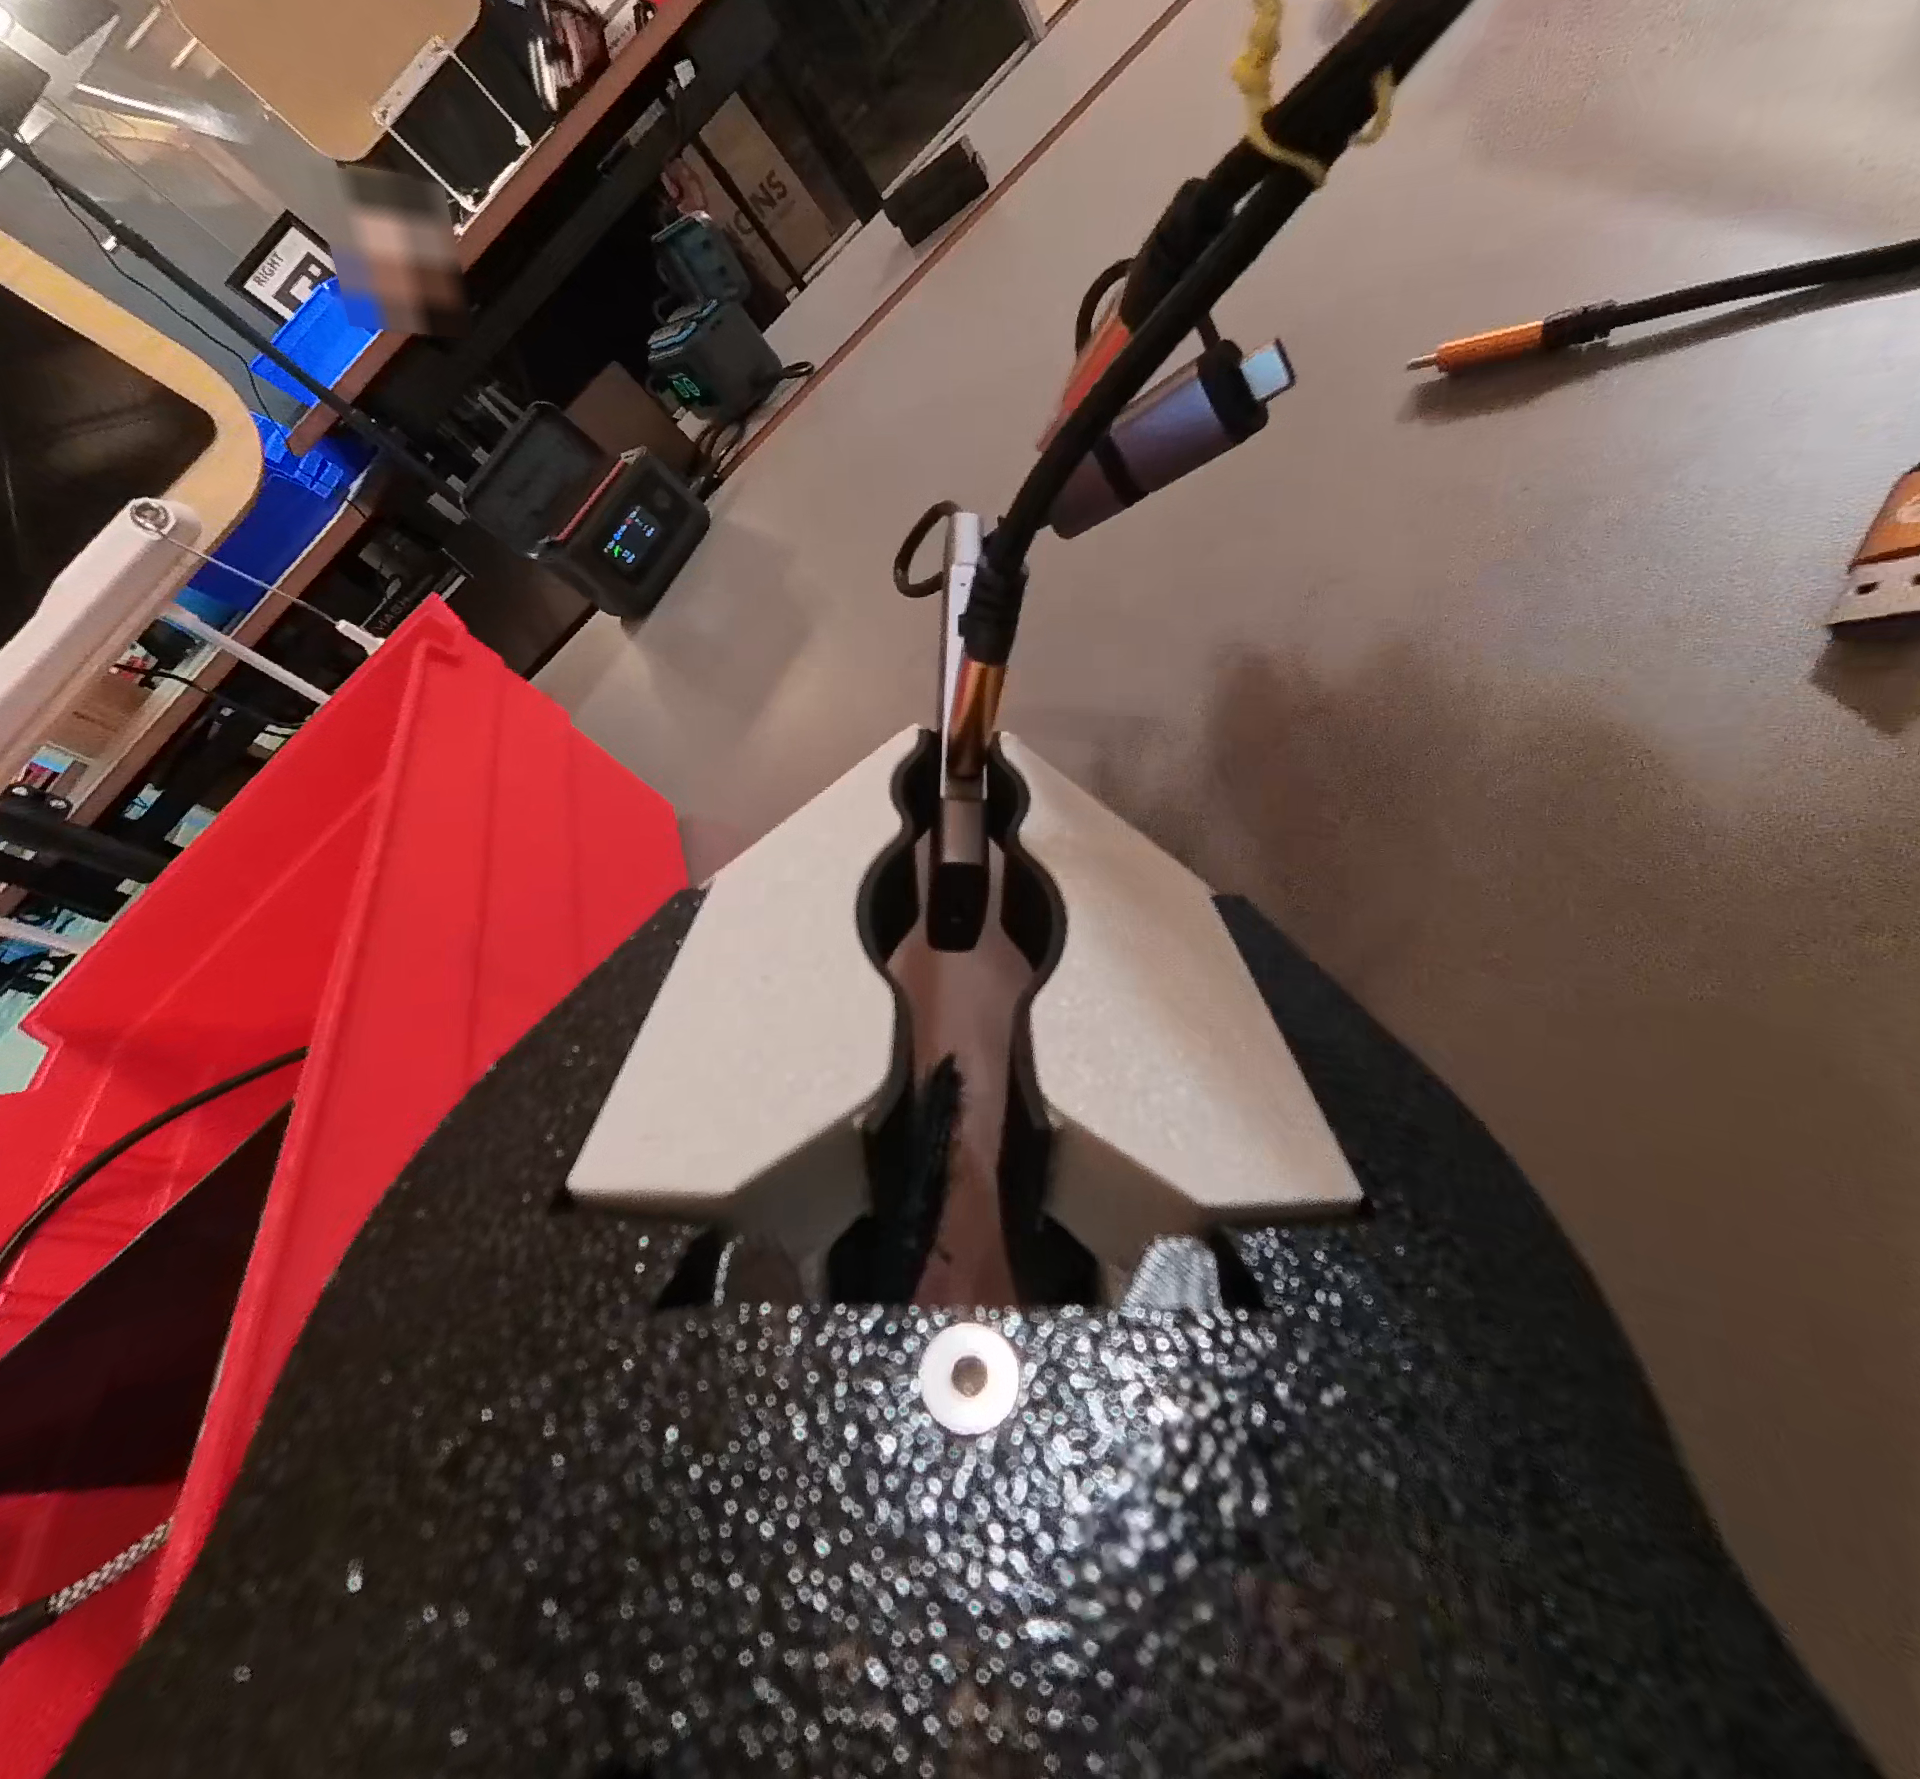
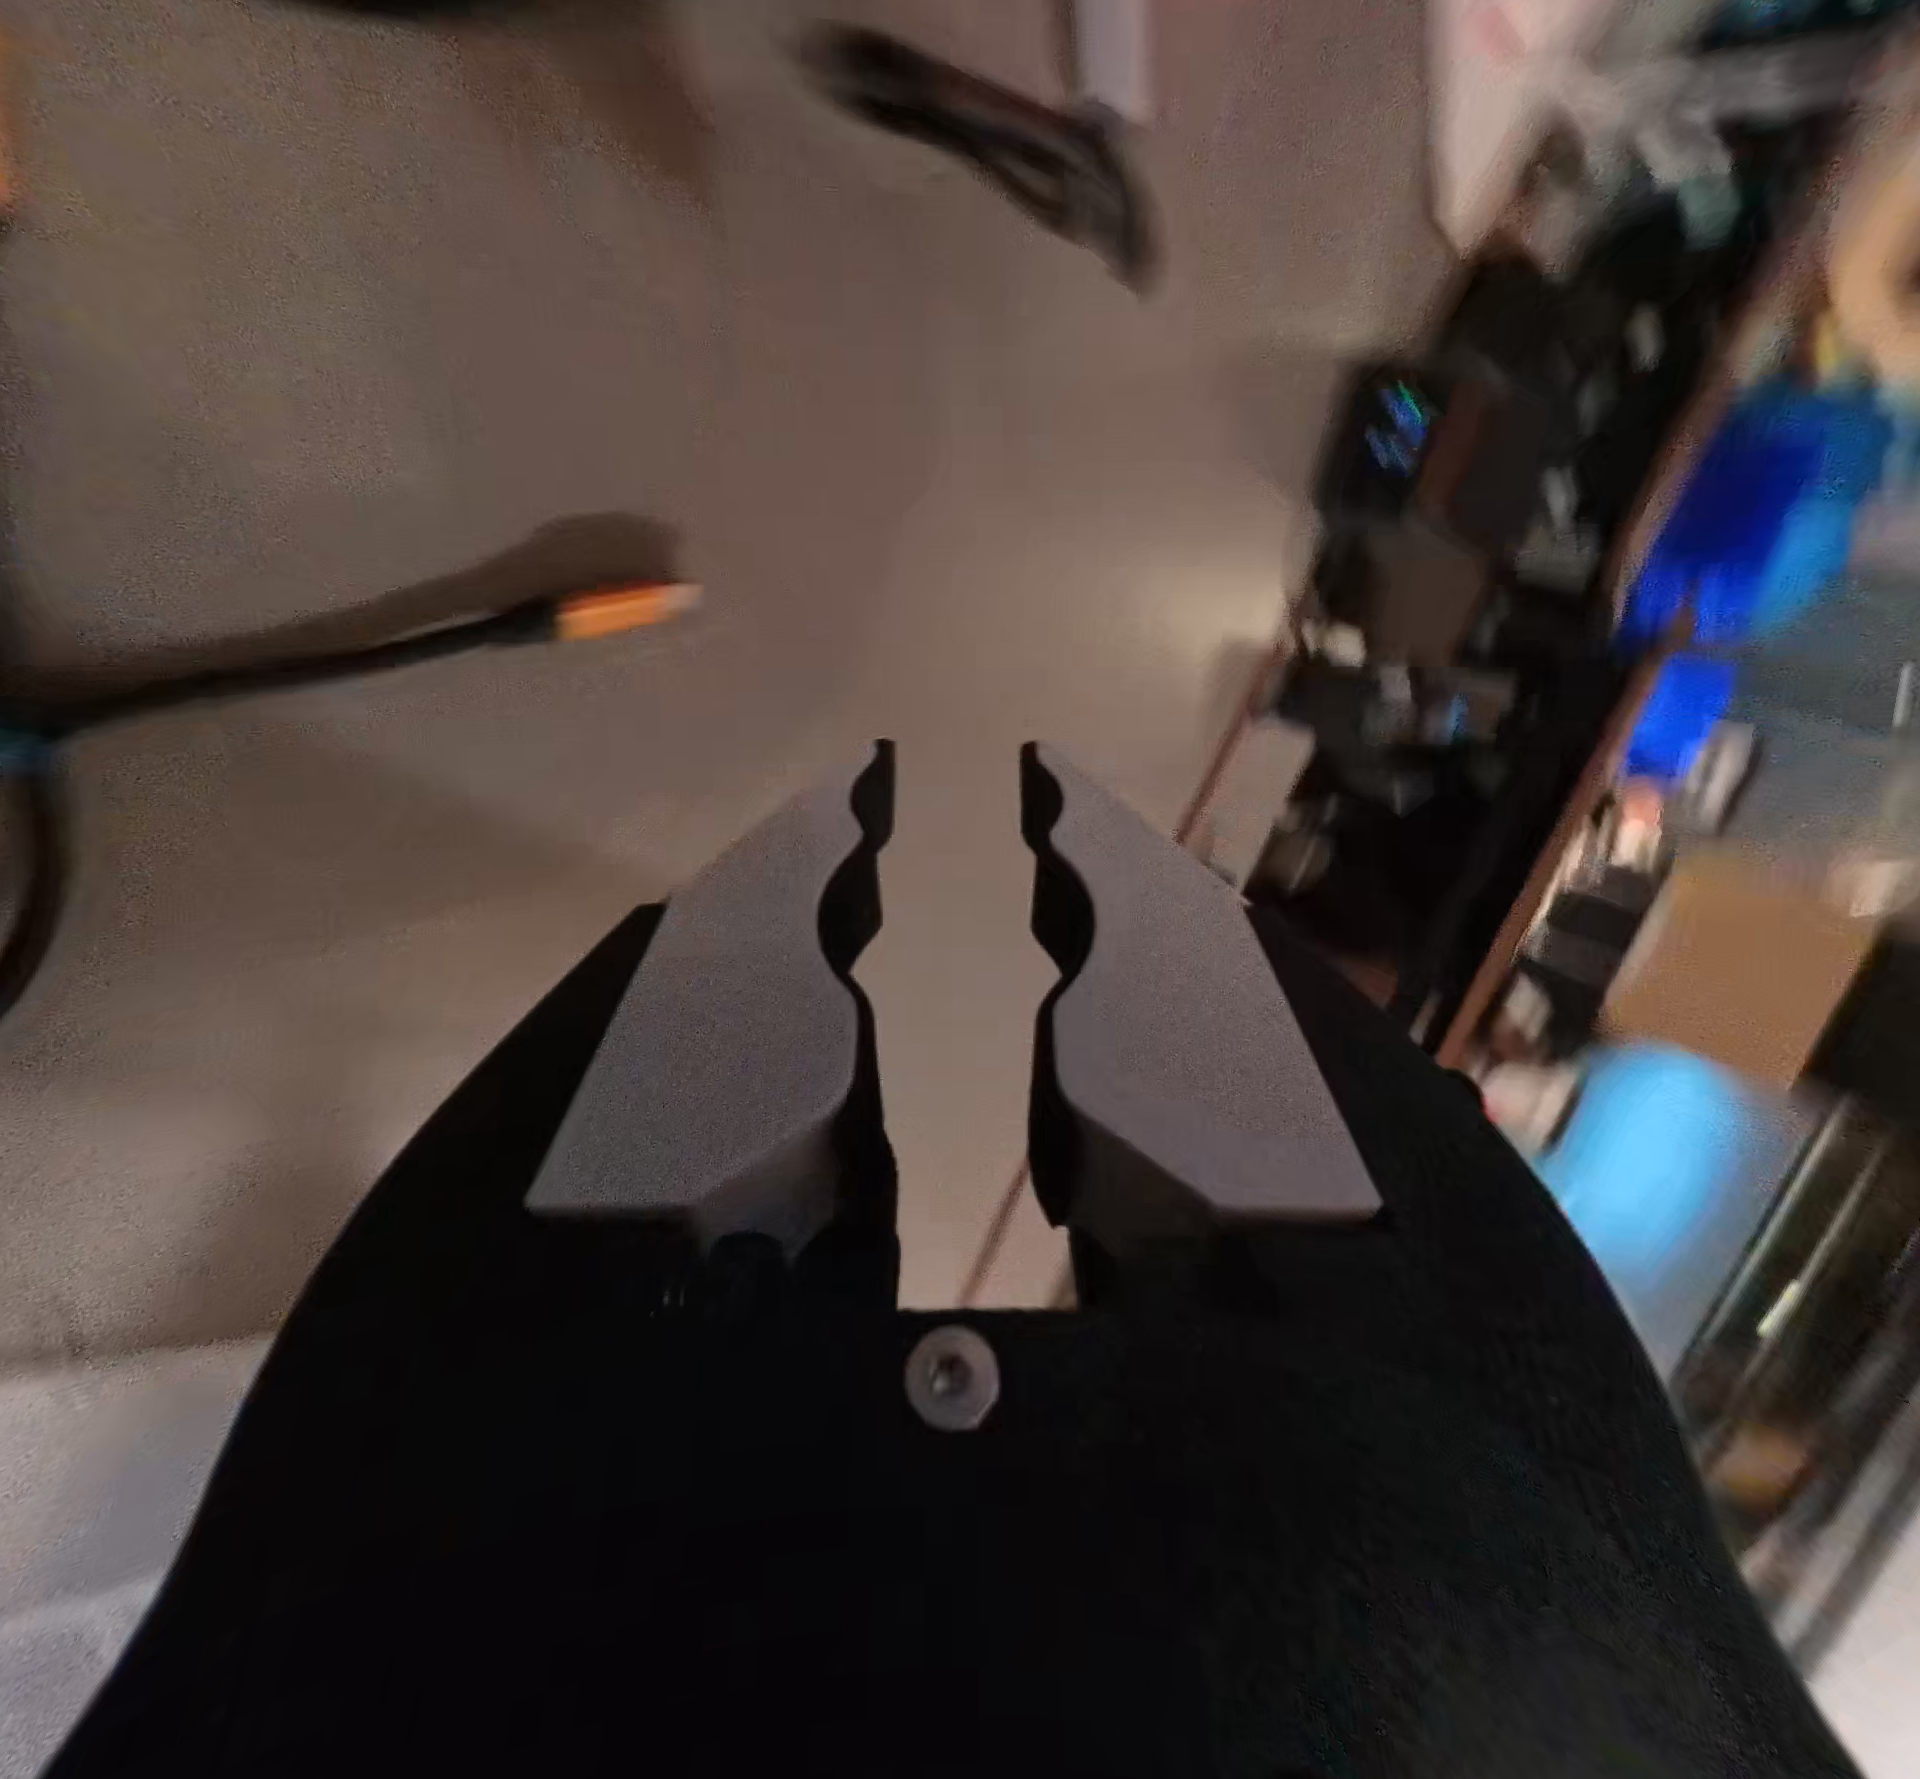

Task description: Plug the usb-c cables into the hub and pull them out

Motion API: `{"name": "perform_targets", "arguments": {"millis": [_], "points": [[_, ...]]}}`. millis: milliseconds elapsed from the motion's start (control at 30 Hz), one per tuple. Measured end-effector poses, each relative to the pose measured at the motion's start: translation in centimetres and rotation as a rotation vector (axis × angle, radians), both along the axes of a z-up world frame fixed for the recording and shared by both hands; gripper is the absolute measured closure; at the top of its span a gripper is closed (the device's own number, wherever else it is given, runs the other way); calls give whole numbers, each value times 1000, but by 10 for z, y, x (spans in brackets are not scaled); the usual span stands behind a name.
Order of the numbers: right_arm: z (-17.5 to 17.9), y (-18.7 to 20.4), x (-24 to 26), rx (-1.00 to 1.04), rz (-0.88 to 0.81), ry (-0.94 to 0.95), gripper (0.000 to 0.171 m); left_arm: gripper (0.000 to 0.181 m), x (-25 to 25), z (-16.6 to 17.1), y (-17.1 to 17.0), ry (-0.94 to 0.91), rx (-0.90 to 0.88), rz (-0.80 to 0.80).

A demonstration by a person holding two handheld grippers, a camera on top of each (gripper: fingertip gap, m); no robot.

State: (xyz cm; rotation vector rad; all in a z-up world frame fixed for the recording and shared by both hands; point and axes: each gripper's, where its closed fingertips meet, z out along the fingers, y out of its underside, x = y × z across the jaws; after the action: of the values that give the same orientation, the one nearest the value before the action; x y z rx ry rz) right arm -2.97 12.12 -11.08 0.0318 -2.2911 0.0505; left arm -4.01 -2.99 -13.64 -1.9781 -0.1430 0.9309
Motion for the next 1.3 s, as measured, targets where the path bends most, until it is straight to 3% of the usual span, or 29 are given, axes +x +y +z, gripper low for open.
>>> {"name": "perform_targets", "arguments": {"millis": [67,133,200,267,433,567,700,800,833,933,1100,1200,1300], "points": [[22,21,-13,-236,-331,85,157,175,0,1,-1,0,10,5],[13,12,0,-600,-601,-61,150,175,-1,2,-2,-1,14,12],[0,-16,18,-941,-744,-252,141,175,-1,2,-2,-2,15,13],[-15,-30,32,-1116,-809,-349,131,175,-1,3,-2,5,15,13],[-53,-29,52,-1107,-876,-412,132,175,1,2,-1,9,8,3],[-71,-19,59,-957,-910,-366,136,175,2,2,0,17,3,6],[-79,-22,57,-965,-925,-366,141,175,2,2,-1,20,4,6],[-78,-28,52,-1008,-881,-353,165,175,4,0,1,31,-18,-3],[-78,-28,51,-1008,-876,-346,165,175,4,-1,1,40,-30,-6],[-66,-19,49,-955,-862,-282,166,175,6,-5,2,77,-84,-20],[-3,-12,50,-870,-767,-140,166,174,11,-11,6,211,-221,-41],[15,-46,54,-861,-604,-208,166,174,20,-15,12,322,-317,-80],[-2,-82,57,-847,-528,-369,166,174,26,-21,18,397,-395,-110]]}}
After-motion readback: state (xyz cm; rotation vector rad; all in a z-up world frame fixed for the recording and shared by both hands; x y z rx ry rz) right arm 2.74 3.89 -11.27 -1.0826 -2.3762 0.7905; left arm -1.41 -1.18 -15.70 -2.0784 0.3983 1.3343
